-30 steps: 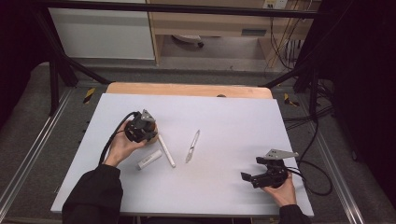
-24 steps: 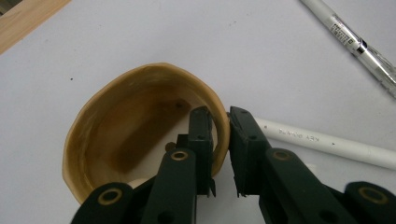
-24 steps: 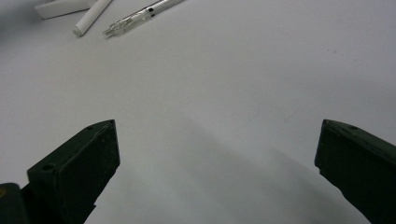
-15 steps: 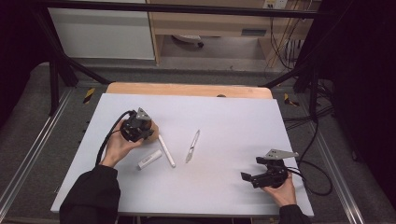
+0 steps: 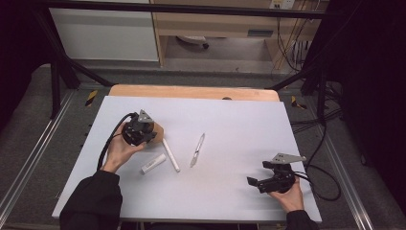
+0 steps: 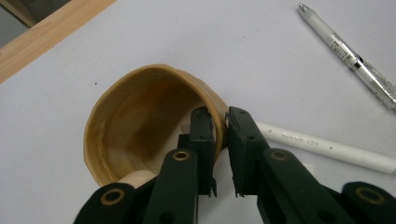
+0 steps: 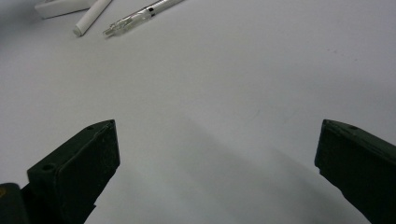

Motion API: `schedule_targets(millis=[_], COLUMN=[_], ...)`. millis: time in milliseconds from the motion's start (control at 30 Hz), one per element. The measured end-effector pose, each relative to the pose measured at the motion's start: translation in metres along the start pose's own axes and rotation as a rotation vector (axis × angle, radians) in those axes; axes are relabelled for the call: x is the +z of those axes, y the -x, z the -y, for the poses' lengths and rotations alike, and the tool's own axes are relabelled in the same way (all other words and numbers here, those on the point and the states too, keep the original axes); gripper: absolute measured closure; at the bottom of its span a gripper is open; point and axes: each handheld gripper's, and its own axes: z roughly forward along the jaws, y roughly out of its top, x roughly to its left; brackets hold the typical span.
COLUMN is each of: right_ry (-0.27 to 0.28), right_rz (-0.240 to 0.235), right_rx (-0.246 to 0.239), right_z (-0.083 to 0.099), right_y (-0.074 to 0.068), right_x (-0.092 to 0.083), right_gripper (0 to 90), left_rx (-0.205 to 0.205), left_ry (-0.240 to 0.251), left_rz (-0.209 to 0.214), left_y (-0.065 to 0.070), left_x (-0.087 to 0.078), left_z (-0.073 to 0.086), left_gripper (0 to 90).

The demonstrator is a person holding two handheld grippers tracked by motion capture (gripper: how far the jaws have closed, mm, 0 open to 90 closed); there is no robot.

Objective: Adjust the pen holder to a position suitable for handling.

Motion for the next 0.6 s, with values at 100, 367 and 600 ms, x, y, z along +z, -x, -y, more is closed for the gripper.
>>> schedule_targets(millis=[100, 367, 600], right_ry=[0.000, 0.001, 0.000], right_rz=[0.001, 0.000, 0.001], right_rx=[0.000, 0.000, -0.001], right_z=[0.000, 0.000, 0.000], right_y=[0.000, 0.000, 0.000], right_x=[0.000, 0.000, 0.000], right_gripper=[0.6, 0.5, 0.5], left_rx=[-0.007, -0.015, -0.018], left_ry=[0.010, 0.043, 0.056], left_rz=[0.000, -0.003, 0.008], left_y=[-0.002, -0.001, 0.008], left_x=[-0.004, -0.016, -0.017], left_z=[-0.001, -0.010, -0.023], left_gripper=[80.6, 80.7, 80.7])
